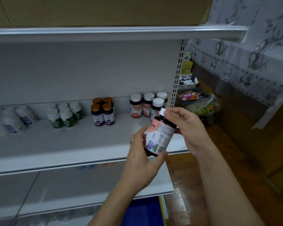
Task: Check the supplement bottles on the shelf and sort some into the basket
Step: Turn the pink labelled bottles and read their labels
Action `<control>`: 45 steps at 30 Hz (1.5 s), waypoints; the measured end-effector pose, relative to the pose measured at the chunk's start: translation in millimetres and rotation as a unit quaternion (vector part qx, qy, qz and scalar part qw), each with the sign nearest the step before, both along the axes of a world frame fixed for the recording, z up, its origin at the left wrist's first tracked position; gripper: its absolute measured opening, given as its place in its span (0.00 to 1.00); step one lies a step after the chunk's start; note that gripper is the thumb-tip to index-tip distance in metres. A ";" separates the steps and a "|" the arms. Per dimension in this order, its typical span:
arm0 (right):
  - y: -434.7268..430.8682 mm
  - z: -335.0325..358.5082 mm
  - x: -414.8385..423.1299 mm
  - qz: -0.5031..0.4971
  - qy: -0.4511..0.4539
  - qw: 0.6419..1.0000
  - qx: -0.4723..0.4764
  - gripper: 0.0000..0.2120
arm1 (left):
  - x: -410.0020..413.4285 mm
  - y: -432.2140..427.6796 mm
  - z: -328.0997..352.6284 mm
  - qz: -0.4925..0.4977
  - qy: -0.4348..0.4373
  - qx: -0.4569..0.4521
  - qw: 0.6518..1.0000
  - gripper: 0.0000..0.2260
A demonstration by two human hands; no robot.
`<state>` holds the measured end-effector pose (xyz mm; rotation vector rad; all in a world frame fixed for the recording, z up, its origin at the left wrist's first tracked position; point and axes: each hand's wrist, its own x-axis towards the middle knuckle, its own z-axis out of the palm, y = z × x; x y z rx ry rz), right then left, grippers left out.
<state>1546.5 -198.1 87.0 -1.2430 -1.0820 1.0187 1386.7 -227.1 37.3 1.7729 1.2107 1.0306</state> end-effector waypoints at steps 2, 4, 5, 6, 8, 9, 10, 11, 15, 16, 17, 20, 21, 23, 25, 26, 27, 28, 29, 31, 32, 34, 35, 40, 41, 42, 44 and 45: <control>-0.9 -2.5 1.6 0.014 -0.009 1.000 -0.004 0.26 | -2.7 -0.4 -1.8 -0.006 0.003 -0.011 1.000 0.34; -0.7 -3.0 3.1 0.032 -0.018 0.999 -0.009 0.25 | -4.8 -0.3 -2.8 -0.006 -0.003 -0.018 1.000 0.33; -0.9 -2.7 3.5 0.043 -0.022 0.999 -0.009 0.25 | -5.7 -0.7 -2.3 -0.005 -0.009 -0.021 1.000 0.32; -0.7 -2.9 4.3 0.055 -0.028 0.998 -0.008 0.24 | -6.4 -1.6 -0.9 -0.005 -0.017 -0.024 1.000 0.31; -1.7 -3.2 5.4 0.078 -0.033 0.996 -0.008 0.19 | -8.1 -3.5 2.6 -0.006 -0.035 -0.037 0.999 0.28; -2.3 -3.4 5.9 0.088 -0.024 0.996 -0.010 0.17 | -9.1 -4.1 4.6 -0.006 -0.046 -0.046 0.998 0.25; -3.3 -3.5 6.2 0.099 -0.004 0.995 -0.012 0.16 | -9.9 -4.4 6.9 -0.007 -0.059 -0.055 0.997 0.24; -4.0 -3.2 6.4 0.110 0.023 0.994 -0.014 0.16 | -10.7 -4.5 9.5 -0.009 -0.069 -0.062 0.996 0.22; -3.7 -0.5 3.3 0.145 0.122 0.982 -0.009 0.17 | -11.7 -1.5 17.3 -0.026 -0.081 -0.080 0.993 0.20; -2.5 -0.5 2.1 0.149 0.142 0.979 -0.011 0.17 | -11.5 -0.5 18.7 -0.029 -0.088 -0.087 0.992 0.19; -1.7 -0.2 0.8 0.152 0.160 0.975 -0.012 0.18 | -11.2 0.6 19.7 -0.031 -0.095 -0.093 0.991 0.19; 1.3 -0.8 -0.7 0.151 0.181 0.972 -0.011 0.18 | -10.1 3.2 20.0 -0.036 -0.100 -0.111 0.988 0.24; 2.3 -0.9 -0.9 0.146 0.180 0.973 -0.010 0.17 | -9.8 3.9 19.4 -0.036 -0.100 -0.114 0.988 0.25; 5.1 -2.2 -0.3 0.134 0.176 0.975 -0.007 0.17 | -9.3 5.1 17.7 -0.038 -0.095 -0.111 0.989 0.25; 7.2 -3.1 0.3 0.121 0.164 0.979 -0.004 0.18 | -8.8 5.9 16.2 -0.039 -0.075 -0.103 0.991 0.24; 8.2 -3.2 0.5 0.112 0.153 0.982 -0.004 0.19 | -8.1 6.4 15.8 -0.037 -0.063 -0.100 0.992 0.24; 9.0 -3.2 0.5 0.102 0.141 0.985 -0.006 0.20 | -7.3 7.0 15.1 -0.033 -0.052 -0.097 0.993 0.25; 10.0 -3.2 0.7 0.088 0.128 0.988 -0.008 0.20 | -6.1 8.0 14.5 -0.028 -0.041 -0.092 0.995 0.26; 10.8 -2.8 1.1 0.073 0.114 0.991 -0.010 0.20 | -4.4 9.3 14.1 -0.020 -0.027 -0.085 0.996 0.27; 12.4 -1.1 2.6 0.036 0.090 0.995 -0.015 0.17 | -1.0 12.4 14.0 -0.007 0.013 -0.066 0.998 0.30; 12.8 0.5 3.4 0.020 0.079 0.996 -0.018 0.16 | 0.3 14.1 14.2 -0.004 0.031 -0.057 0.998 0.31; 13.2 2.4 6.0 -0.003 0.054 0.998 -0.020 0.16 | 3.0 17.5 14.5 0.000 0.053 -0.042 0.998 0.32; 13.3 2.9 7.3 -0.012 0.040 0.999 -0.020 0.16 | 4.5 19.0 14.7 0.003 0.058 -0.036 0.998 0.32; 11.3 4.1 13.7 -0.036 0.003 0.999 -0.020 0.18 | 10.9 24.8 10.7 -0.003 0.057 -0.024 0.998 0.37; 10.6 4.3 15.5 -0.032 -0.003 0.999 -0.020 0.18 | 12.2 25.9 9.9 -0.005 0.056 -0.026 0.998 0.38; 10.1 4.3 17.4 -0.027 -0.007 0.999 -0.021 0.18 | 13.6 26.5 9.6 -0.006 0.056 -0.028 0.998 0.38; 9.7 3.4 20.6 -0.018 -0.010 0.999 -0.024 0.17 | 16.6 26.9 9.8 -0.001 0.059 -0.028 0.998 0.36; 10.1 2.4 21.5 -0.013 -0.011 1.000 -0.025 0.16 | 17.9 27.0 10.1 0.005 0.060 -0.031 0.998 0.34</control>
